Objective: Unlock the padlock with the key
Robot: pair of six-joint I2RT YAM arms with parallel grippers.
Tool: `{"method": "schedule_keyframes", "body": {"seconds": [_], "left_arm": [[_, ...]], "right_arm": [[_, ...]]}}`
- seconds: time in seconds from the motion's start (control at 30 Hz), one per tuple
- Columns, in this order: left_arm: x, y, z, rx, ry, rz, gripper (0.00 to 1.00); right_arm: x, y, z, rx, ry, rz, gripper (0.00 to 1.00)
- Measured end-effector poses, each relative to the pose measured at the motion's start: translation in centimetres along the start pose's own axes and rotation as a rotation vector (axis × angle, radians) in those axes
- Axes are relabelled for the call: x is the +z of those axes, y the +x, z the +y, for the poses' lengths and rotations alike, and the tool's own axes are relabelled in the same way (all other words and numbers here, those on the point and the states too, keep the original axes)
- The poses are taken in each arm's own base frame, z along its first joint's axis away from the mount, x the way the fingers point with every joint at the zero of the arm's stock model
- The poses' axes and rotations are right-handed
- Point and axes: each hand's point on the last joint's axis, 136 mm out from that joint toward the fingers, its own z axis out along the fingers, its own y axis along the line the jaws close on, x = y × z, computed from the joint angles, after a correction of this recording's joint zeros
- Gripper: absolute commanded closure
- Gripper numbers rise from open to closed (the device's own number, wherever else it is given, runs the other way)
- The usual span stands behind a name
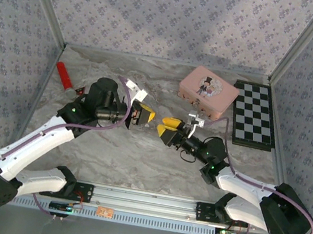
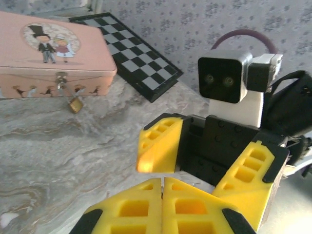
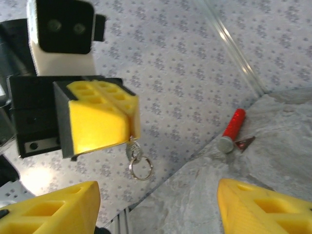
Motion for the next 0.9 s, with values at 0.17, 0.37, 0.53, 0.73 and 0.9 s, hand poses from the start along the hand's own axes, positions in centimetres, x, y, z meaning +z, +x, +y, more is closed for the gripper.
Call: {"method": "schedule_keyframes", "body": {"seconds": [0.17, 0.37, 0.53, 0.73, 0.9], "left_arm": [[-0.1, -0.7, -1.3, -0.009, 0.071, -0.021, 1.00], [-0.1, -1.2, -2.2, -0.015, 0.115, -0.037, 1.00], [-0.1, -1.4, -2.4, -0.019, 0.129, -0.046, 1.00], [0.5, -0.6, -2.0, -0.035, 0.134, -0.025, 1.00], [1.2, 0.0, -1.6, -0.049, 0.141, 0.000, 1.00]], "right_arm": [[0.0, 0.1, 1.2, -0.018, -0.061, 0.020, 0.35], [0.1, -0.4, 2.3, -0.032, -0.105, 0.018, 0.38], [0.2, -0.6, 2.7, -0.036, -0.117, 0.017, 0.42], [0.2, -0.9, 2.4, -0.038, -0.110, 0.011, 0.49], [0.2, -1.2, 2.2, -0.037, -0.106, 0.005, 0.57]]}}
